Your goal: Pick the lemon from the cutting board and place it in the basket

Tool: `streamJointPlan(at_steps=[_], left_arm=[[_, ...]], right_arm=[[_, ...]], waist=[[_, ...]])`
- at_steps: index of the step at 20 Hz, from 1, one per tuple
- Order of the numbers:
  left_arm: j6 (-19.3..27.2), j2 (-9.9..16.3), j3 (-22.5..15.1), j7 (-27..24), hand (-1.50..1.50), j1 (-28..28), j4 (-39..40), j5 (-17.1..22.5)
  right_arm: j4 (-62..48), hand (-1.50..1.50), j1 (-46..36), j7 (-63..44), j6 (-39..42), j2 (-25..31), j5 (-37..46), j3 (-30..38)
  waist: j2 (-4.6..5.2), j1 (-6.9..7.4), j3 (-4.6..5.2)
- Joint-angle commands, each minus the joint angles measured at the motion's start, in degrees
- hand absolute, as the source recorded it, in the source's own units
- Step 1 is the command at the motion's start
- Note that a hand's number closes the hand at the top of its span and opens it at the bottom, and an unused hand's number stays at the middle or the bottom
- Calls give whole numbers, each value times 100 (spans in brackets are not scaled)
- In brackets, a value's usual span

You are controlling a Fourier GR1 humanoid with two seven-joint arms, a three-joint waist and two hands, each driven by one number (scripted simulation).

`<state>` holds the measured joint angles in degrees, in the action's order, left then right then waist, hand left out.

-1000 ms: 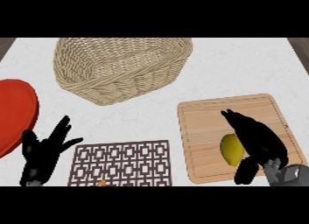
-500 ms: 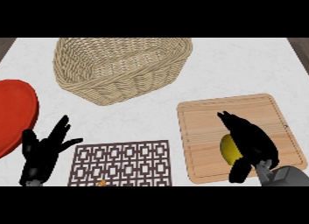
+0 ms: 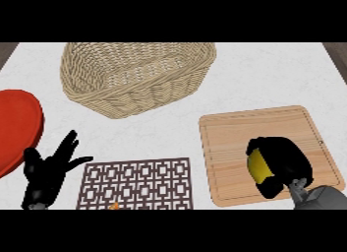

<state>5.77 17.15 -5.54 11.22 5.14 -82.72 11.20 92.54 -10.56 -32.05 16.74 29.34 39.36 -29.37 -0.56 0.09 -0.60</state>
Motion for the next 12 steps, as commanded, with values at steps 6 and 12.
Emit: streamJointPlan(at_steps=[6, 12], left_arm=[[-144, -63, -110, 250, 0, 97, 373, -113], [-262, 36, -253, 383, 0, -95, 163, -133]], right_arm=[[-43, 150, -274, -317, -33, -836, 885, -770], [-403, 150, -1236, -1459, 331, -2872, 1337, -2434]], waist=[[64, 56, 64], [124, 680, 85]])
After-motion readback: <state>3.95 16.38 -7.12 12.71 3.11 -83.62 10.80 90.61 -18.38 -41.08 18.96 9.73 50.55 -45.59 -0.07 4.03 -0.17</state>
